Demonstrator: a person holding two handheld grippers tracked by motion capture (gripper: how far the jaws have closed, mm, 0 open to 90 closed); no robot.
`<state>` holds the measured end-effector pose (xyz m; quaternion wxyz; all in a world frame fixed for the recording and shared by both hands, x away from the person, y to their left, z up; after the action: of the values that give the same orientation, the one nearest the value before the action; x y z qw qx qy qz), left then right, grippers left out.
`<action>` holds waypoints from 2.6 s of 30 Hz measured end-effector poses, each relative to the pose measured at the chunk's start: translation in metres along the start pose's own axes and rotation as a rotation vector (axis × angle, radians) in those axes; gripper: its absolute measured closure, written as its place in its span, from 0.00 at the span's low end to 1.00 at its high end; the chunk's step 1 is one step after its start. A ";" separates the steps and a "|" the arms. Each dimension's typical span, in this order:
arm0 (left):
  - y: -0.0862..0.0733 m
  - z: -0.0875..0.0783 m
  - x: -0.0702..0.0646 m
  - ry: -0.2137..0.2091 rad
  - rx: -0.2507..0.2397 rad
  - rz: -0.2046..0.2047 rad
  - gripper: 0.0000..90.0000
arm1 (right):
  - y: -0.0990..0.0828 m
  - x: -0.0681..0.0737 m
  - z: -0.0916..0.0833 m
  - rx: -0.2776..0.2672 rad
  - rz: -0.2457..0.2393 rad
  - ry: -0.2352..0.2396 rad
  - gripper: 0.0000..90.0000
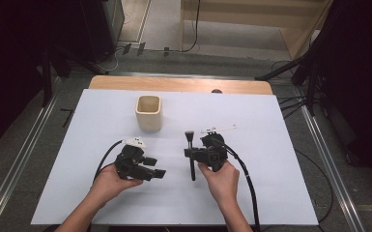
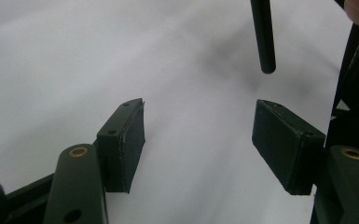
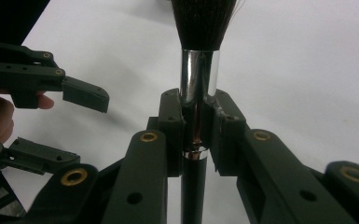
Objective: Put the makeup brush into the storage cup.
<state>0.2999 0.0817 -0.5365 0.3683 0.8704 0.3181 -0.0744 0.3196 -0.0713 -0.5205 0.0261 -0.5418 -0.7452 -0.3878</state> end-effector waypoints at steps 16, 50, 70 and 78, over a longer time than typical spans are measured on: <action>-0.010 -0.010 0.014 0.038 0.042 0.088 0.39 | 0.000 -0.003 0.000 0.019 -0.038 0.003 0.87; -0.030 -0.031 0.031 0.134 0.053 0.186 0.37 | 0.017 -0.002 -0.002 0.009 -0.080 0.032 0.87; -0.030 -0.036 0.037 0.137 0.024 0.164 0.33 | 0.043 0.002 -0.014 -0.034 -0.130 0.072 0.87; -0.030 -0.037 0.037 0.138 0.024 0.166 0.33 | 0.054 0.003 -0.015 -0.041 -0.147 0.051 0.87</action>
<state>0.3072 0.1415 -0.5415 0.3400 0.9012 0.2685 0.0124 0.3572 -0.0724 -0.4788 0.0053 -0.4759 -0.7740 -0.4177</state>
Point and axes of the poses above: each handheld gripper's, and its own axes: z roughly forward along the jaws, y roughly out of its top, x roughly to its left, the point moved 9 cm from there along z, roughly forward along the jaws, and after that the axes turned 1 degree about y, right-handed, at the moved point
